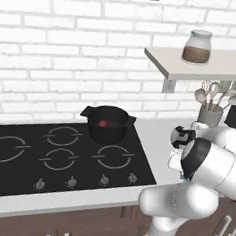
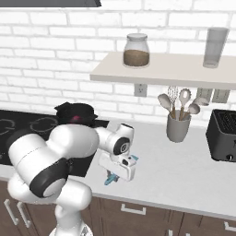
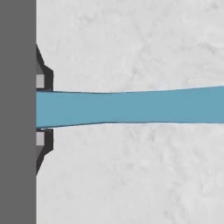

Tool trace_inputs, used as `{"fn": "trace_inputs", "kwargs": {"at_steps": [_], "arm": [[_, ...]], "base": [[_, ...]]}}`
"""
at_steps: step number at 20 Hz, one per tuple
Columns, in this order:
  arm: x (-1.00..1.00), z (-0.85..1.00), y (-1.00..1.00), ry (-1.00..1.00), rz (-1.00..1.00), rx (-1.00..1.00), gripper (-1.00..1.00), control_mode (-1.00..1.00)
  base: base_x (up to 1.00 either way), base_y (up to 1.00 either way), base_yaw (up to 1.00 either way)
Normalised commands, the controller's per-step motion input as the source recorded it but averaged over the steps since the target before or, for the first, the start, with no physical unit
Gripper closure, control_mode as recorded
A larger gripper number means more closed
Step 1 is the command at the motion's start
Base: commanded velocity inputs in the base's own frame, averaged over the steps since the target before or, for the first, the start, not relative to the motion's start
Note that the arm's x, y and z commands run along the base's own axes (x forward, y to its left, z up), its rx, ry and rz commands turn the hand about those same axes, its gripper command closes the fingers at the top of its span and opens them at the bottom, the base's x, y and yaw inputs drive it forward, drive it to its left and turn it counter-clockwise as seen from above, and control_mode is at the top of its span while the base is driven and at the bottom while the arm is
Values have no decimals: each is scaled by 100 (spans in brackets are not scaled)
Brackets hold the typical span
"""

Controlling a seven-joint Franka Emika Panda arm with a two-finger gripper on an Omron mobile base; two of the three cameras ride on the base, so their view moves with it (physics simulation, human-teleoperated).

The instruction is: Put the tomato and eggplant in the pot. Retrieve the spatula and lightly stir the vegetables in the pot.

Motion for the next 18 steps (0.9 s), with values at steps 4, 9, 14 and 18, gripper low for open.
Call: {"fn": "trace_inputs", "kwargs": {"at_steps": [4,9,14,18], "arm": [[-67,79,12,-13,-6,0,100,-100],[-57,90,33,-20,-7,3,100,-100],[-36,50,57,-24,-13,16,100,-100],[-6,72,52,-17,-15,23,100,-100]], "base": [[0,0,0],[0,0,0],[0,0,0],[0,0,0]]}}
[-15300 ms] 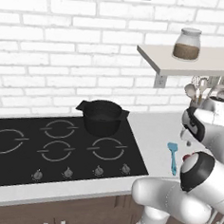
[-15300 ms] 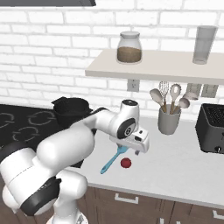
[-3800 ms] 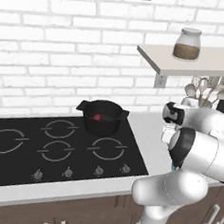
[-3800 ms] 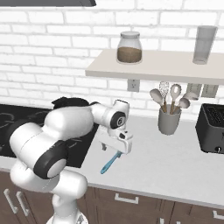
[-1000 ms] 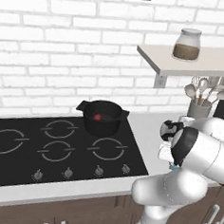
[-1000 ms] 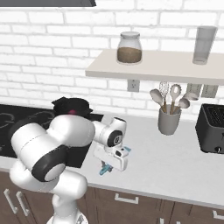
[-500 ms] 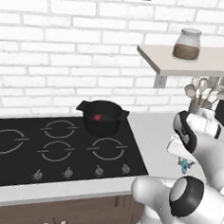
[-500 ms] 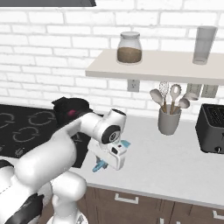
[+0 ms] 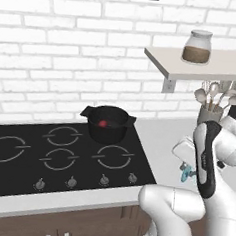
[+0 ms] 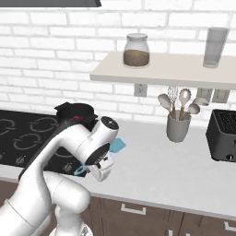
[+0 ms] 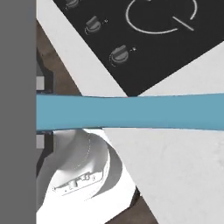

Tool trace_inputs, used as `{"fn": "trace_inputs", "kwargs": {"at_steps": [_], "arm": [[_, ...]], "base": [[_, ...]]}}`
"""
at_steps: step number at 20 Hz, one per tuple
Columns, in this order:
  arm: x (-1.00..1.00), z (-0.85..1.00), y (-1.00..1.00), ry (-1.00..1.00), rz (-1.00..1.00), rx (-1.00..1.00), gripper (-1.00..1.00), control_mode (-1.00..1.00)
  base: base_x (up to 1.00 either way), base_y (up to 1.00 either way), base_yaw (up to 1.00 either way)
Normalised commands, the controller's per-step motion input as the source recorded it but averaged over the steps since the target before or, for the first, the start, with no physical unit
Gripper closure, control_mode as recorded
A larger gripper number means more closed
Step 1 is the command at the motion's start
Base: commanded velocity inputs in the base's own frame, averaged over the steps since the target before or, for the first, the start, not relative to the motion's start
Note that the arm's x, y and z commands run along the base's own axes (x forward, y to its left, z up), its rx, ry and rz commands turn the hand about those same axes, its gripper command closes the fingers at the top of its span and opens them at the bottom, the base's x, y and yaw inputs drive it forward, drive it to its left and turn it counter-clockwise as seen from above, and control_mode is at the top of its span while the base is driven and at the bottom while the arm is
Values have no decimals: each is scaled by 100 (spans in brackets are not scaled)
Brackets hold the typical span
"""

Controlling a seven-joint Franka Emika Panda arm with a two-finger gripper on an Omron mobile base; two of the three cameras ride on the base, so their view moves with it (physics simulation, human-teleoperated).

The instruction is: Put the tomato and eggplant in the pot. Retrieve the spatula and lightly stir the vegetables in the pot.

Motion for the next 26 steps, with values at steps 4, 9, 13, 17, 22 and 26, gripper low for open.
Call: {"fn": "trace_inputs", "kwargs": {"at_steps": [4,9,13,17,22,26], "arm": [[0,79,48,-6,-12,26,100,-100],[0,63,47,0,-9,33,100,-100],[0,68,36,2,-8,36,100,-100],[0,61,7,10,-5,49,100,-100],[3,48,0,18,-5,58,100,-100],[44,66,13,40,0,53,100,-100]], "base": [[0,0,0],[0,0,0],[0,0,0],[0,0,0],[0,0,0],[0,0,0]]}}
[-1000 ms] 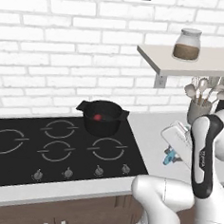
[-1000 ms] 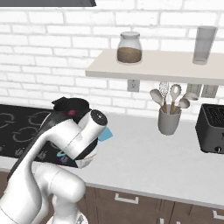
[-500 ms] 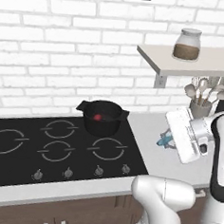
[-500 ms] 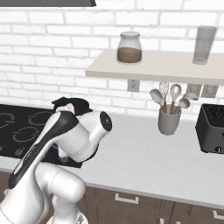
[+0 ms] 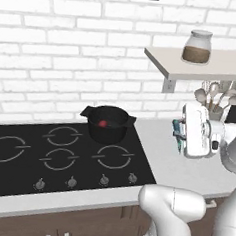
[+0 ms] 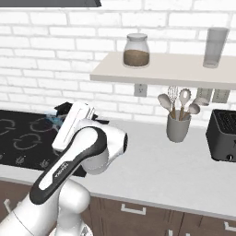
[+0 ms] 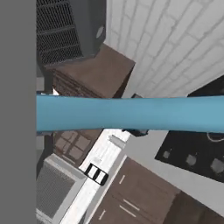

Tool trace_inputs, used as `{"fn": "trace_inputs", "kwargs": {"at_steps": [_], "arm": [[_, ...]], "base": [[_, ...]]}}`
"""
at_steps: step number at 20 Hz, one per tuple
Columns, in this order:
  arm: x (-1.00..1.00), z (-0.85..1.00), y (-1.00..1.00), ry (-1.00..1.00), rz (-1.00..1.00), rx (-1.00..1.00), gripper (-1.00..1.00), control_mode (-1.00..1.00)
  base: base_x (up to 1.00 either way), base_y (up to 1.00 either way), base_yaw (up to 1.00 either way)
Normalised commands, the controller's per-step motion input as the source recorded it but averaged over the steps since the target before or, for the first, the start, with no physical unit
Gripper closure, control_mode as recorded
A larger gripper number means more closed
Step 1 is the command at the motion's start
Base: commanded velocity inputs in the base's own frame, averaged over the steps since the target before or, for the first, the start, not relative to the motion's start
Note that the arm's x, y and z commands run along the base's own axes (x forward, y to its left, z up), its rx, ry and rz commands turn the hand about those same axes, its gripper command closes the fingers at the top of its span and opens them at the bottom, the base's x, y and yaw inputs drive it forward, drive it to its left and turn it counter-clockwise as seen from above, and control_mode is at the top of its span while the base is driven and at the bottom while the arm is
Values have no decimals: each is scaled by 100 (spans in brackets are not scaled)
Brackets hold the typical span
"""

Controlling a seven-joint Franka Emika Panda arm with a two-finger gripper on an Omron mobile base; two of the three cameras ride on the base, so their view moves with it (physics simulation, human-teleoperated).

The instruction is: Put the tomato and eggplant in the pot. Retrieve the spatula and lightly stir the vegetables in the pot.

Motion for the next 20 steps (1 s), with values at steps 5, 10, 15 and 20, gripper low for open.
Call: {"fn": "trace_inputs", "kwargs": {"at_steps": [5,10,15,20], "arm": [[38,73,7,47,-4,33,100,-100],[2,30,1,38,-13,29,100,-100],[16,22,13,17,-18,19,100,-100],[25,45,27,17,-4,13,100,-100]], "base": [[0,0,0],[0,0,0],[0,0,0],[0,0,0]]}}
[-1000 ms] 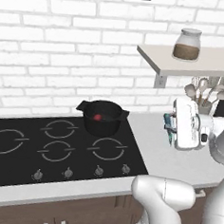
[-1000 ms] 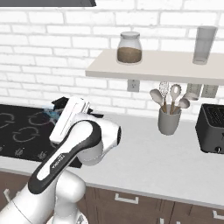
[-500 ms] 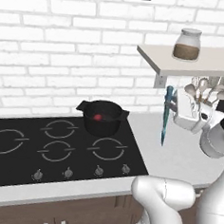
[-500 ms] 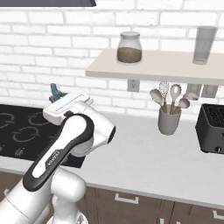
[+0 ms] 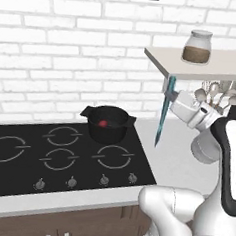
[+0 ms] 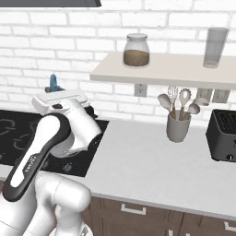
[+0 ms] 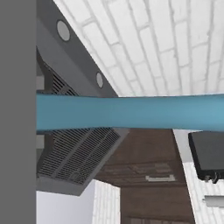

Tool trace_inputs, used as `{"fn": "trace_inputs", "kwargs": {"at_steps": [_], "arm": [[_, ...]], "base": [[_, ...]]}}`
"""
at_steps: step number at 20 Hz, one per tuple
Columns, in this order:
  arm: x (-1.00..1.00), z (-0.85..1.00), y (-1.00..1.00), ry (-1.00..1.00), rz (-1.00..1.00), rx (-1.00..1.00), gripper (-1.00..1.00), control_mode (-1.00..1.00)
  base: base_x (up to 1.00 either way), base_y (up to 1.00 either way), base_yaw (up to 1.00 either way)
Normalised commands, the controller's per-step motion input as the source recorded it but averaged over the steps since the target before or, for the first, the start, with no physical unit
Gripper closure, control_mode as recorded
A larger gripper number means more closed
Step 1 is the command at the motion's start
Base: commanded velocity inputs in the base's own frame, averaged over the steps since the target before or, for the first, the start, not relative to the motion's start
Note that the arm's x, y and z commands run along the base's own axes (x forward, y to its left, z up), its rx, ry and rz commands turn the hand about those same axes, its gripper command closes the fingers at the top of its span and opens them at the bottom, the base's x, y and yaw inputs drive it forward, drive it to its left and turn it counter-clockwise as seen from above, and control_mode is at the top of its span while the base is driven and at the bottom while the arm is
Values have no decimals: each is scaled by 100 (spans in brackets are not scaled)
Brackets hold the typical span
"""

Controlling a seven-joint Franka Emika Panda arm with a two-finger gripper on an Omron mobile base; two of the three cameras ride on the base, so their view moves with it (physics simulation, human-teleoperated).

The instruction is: Put the tomato and eggplant in the pot. Retrieve the spatula and lightly stir the vegetables in the pot.

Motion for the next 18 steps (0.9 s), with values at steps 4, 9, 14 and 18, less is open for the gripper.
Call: {"fn": "trace_inputs", "kwargs": {"at_steps": [4,9,14,18], "arm": [[38,39,11,12,0,9,100,-100],[67,15,18,8,1,0,100,-100],[66,2,37,0,0,-5,100,-100],[43,-6,22,0,-6,-5,100,-100]], "base": [[0,0,0],[0,0,0],[0,0,0],[0,0,0]]}}
